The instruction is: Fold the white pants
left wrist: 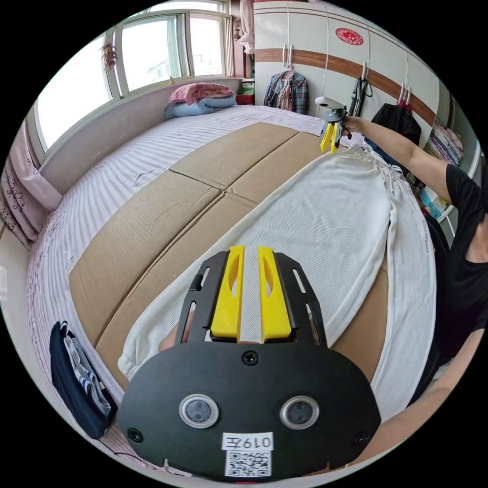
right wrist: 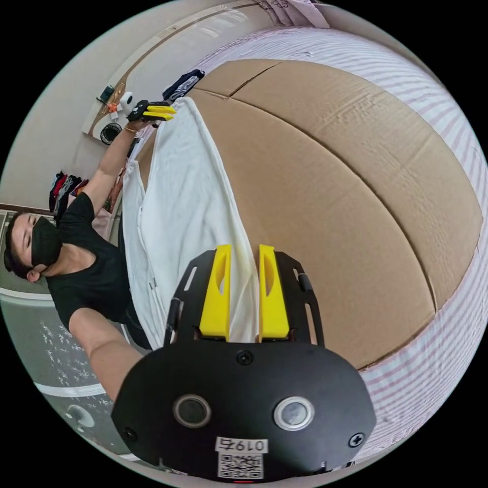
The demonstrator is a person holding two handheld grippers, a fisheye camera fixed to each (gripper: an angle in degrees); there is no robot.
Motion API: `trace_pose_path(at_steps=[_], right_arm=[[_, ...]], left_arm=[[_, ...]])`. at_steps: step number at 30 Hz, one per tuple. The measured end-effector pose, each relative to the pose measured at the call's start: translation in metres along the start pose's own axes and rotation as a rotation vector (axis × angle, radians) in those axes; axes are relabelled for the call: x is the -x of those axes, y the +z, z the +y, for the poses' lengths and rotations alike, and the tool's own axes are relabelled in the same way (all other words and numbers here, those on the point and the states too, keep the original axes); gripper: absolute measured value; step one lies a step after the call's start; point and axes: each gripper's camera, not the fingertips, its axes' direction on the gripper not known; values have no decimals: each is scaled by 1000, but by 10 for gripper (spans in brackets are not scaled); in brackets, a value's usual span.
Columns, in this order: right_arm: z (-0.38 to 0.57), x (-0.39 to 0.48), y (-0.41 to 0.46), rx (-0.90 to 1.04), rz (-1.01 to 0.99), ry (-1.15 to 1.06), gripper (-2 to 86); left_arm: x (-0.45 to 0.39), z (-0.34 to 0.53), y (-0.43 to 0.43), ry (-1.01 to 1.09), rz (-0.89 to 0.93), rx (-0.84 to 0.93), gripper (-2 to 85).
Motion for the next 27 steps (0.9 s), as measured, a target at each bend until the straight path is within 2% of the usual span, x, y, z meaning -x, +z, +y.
trace_pose_path(at_steps=[7, 11, 17, 27], right_arm=[[-22, -9, -51, 10, -133, 7, 84], [-31, -6, -67, 16, -89, 7, 65], [-32, -8, -69, -3, -72, 35, 50], [-18, -9, -22, -30, -50, 61, 40]], left_arm=[[60, -32, 35, -5, 46, 146, 48], [88, -60, 57, 63, -12, 229, 84], [115, -85, 80, 124, 67, 355, 114], [123, -82, 72, 100, 82, 412, 68]])
